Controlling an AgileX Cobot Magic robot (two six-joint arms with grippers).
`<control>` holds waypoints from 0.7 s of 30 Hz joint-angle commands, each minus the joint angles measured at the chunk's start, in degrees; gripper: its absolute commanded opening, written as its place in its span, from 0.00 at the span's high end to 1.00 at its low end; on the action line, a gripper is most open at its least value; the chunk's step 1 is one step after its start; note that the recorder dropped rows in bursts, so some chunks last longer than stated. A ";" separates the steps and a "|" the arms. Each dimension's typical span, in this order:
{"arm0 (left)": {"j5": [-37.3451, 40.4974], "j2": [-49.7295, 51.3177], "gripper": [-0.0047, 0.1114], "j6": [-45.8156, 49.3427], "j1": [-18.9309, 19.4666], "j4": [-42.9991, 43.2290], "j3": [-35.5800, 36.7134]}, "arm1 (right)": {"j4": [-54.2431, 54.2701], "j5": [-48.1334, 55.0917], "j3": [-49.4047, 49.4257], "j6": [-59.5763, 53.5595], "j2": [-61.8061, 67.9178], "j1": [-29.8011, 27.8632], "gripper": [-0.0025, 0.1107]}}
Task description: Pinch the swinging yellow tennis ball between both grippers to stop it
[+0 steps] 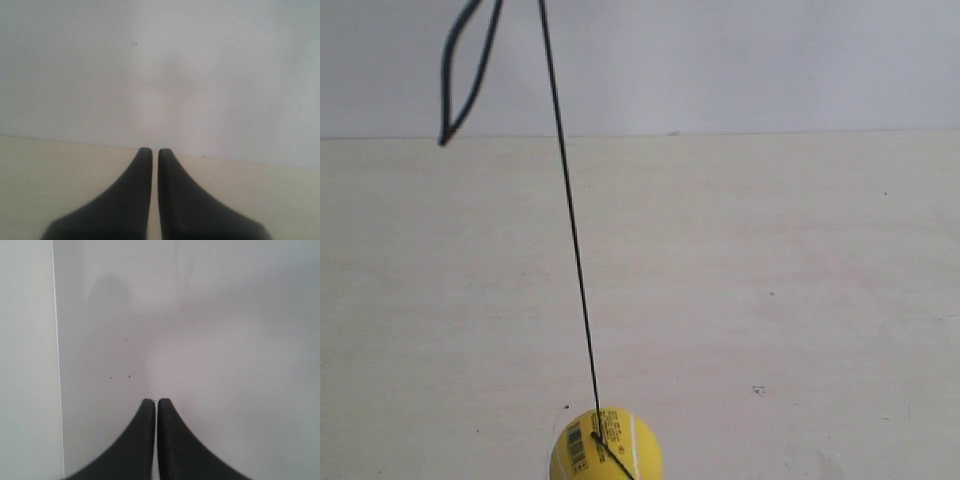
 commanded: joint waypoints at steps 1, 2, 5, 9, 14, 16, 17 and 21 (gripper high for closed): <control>0.37 -0.61 0.92 0.36 9.06 0.04 -0.25 | 0.01 0.14 -0.14 -0.39 -0.10 -0.03 0.98; 0.37 -0.61 0.92 0.36 10.69 0.04 -0.25 | 0.01 0.14 -0.14 -0.39 -0.10 -0.03 0.98; 0.37 -0.61 0.92 0.36 13.38 0.04 -0.25 | 0.01 0.14 -0.14 -0.39 -0.10 -0.03 0.98; 0.37 -0.61 0.92 0.36 14.33 0.04 -0.25 | 0.01 0.14 -0.14 -0.39 -0.10 -0.03 0.98; 0.37 -0.61 0.92 0.36 14.33 0.04 -0.25 | 0.01 0.14 -0.14 -0.39 -0.10 -0.03 0.98; 0.37 -0.61 0.92 0.36 14.32 0.04 -0.25 | 0.01 0.14 -0.14 -0.39 -0.10 -0.03 0.98; 0.37 -0.61 0.92 0.36 14.32 0.04 -0.25 | 0.01 0.14 -0.14 -0.39 -0.10 -0.03 0.98; 0.37 -0.61 0.92 0.36 14.32 0.04 -0.25 | 0.01 0.14 -0.14 -0.39 -0.10 -0.03 0.98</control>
